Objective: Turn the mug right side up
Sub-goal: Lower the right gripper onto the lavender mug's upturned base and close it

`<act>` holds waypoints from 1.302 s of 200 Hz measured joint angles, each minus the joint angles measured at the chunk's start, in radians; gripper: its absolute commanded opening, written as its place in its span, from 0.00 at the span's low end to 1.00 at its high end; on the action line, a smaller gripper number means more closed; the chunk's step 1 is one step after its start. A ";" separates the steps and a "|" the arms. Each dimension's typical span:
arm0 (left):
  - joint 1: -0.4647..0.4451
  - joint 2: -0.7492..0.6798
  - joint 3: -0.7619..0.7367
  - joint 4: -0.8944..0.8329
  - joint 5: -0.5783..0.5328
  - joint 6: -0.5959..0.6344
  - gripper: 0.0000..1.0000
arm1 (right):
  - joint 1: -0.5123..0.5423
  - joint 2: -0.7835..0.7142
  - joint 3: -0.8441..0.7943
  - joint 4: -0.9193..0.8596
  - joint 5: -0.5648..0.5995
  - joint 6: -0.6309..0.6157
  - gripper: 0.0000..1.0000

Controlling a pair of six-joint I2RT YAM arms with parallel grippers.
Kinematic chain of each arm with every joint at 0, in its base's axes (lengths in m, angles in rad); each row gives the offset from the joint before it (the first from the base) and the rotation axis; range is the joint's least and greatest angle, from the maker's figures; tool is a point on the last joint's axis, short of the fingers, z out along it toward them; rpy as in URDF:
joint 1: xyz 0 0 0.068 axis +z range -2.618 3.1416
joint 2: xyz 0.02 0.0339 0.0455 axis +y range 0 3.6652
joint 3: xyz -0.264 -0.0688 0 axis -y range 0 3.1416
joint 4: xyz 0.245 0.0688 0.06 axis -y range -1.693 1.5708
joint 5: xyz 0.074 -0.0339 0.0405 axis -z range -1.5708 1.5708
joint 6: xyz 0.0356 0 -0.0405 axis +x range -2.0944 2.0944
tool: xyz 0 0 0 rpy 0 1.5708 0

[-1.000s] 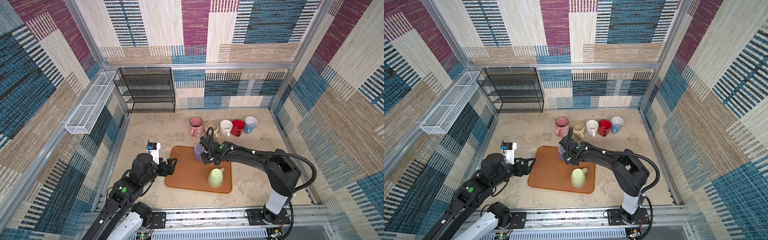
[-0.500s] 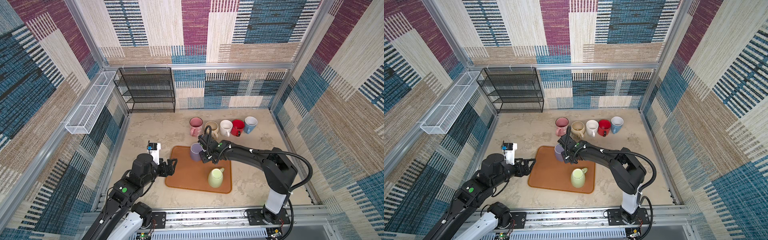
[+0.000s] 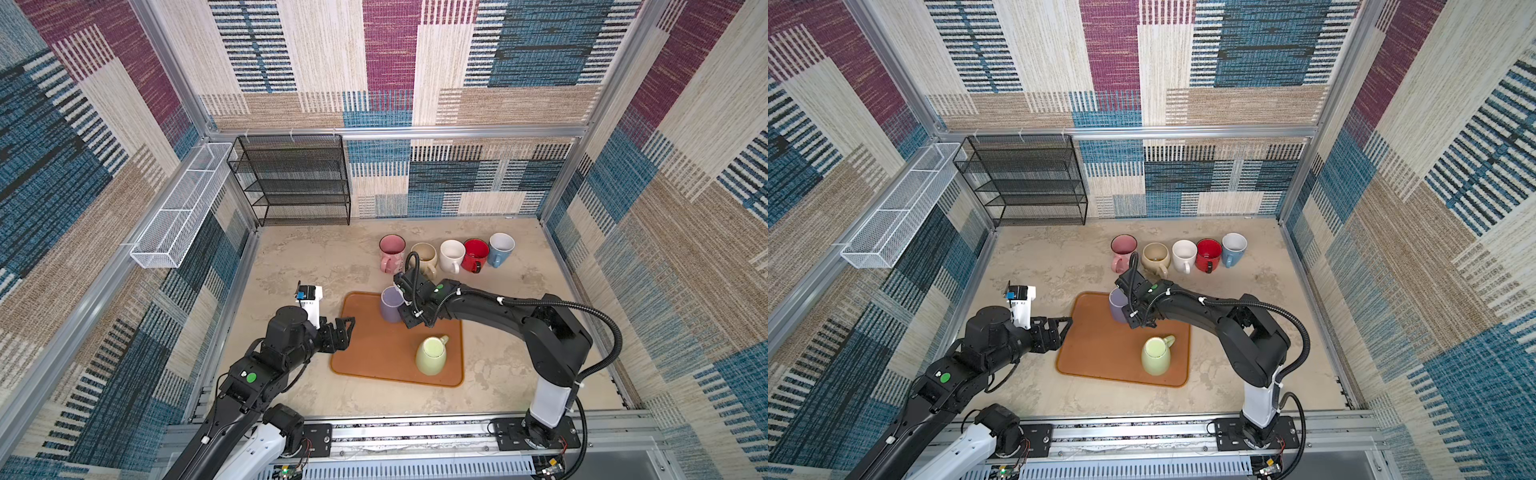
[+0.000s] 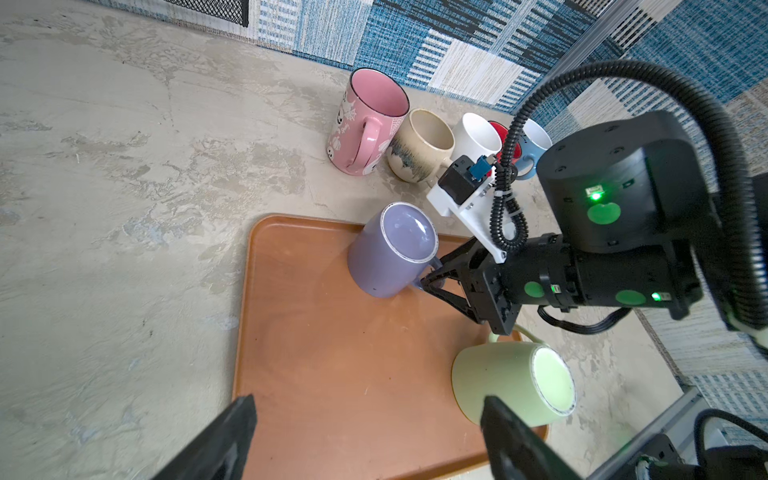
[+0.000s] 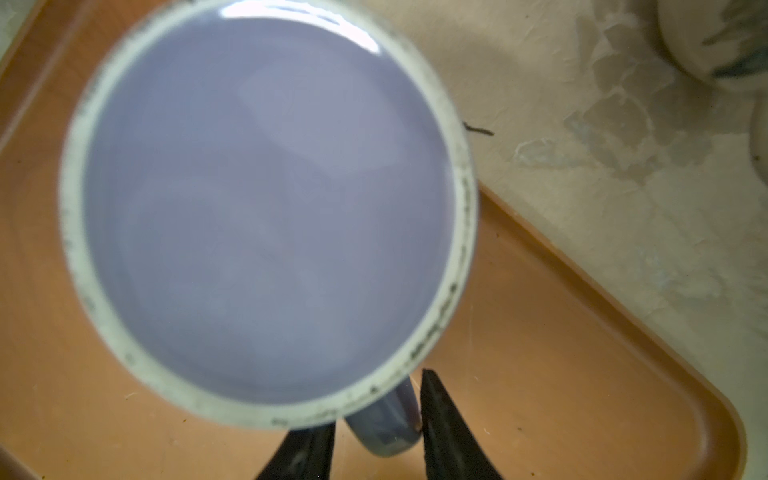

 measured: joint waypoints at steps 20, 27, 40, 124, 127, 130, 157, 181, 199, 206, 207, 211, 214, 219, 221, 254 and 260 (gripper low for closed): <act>0.000 0.005 0.000 0.000 0.000 0.000 0.90 | 0.000 0.006 0.012 -0.002 0.000 -0.006 0.29; 0.000 0.005 0.000 0.000 0.000 0.000 0.90 | 0.000 0.009 0.016 -0.003 0.000 -0.007 0.29; 0.000 0.006 0.000 0.000 0.000 0.000 0.90 | 0.000 0.014 0.022 -0.007 0.000 -0.012 0.27; 0.000 0.016 0.000 0.006 0.000 0.000 0.90 | 0.003 0.045 0.055 -0.019 -0.018 -0.044 0.13; 0.000 0.016 0.000 0.006 0.000 0.000 0.90 | 0.003 0.045 0.055 -0.019 -0.017 -0.043 0.13; 0.000 0.017 0.000 0.006 0.000 0.000 0.90 | 0.003 0.046 0.055 -0.018 -0.017 -0.043 0.12; 0.000 0.017 0.000 0.006 0.000 0.000 0.90 | 0.003 0.047 0.055 -0.018 -0.017 -0.045 0.08; 0.000 0.017 0.000 0.006 0.000 0.000 0.90 | 0.003 0.045 0.052 -0.015 -0.018 -0.047 0.07; 0.000 0.018 0.000 0.006 0.000 0.000 0.90 | 0.003 0.043 0.050 -0.013 -0.019 -0.047 0.17; 0.000 0.018 0.000 0.006 0.000 0.000 0.90 | 0.003 0.042 0.050 -0.011 -0.021 -0.047 0.22; 0.000 0.018 0.000 0.006 0.000 0.000 0.90 | 0.003 0.042 0.050 -0.011 -0.021 -0.047 0.23; 0.000 0.018 0.000 0.006 0.000 0.000 0.90 | 0.003 0.042 0.050 -0.010 -0.024 -0.047 0.24; 0.000 0.018 0.000 0.006 0.000 0.000 0.90 | 0.002 0.042 0.050 -0.010 -0.026 -0.047 0.25; 0.000 0.018 0.000 0.006 0.000 0.000 0.90 | 0.002 0.042 0.049 -0.008 -0.027 -0.047 0.26; 0.000 0.018 0.000 0.006 0.000 0.000 0.90 | 0.002 0.042 0.048 -0.007 -0.026 -0.047 0.26; 0.000 0.016 0.000 0.006 0.000 0.000 0.90 | 0.000 0.042 0.043 -0.008 -0.033 -0.047 0.29; 0.000 0.016 0.000 0.006 0.000 0.000 0.90 | 0.000 0.042 0.043 -0.009 -0.034 -0.047 0.29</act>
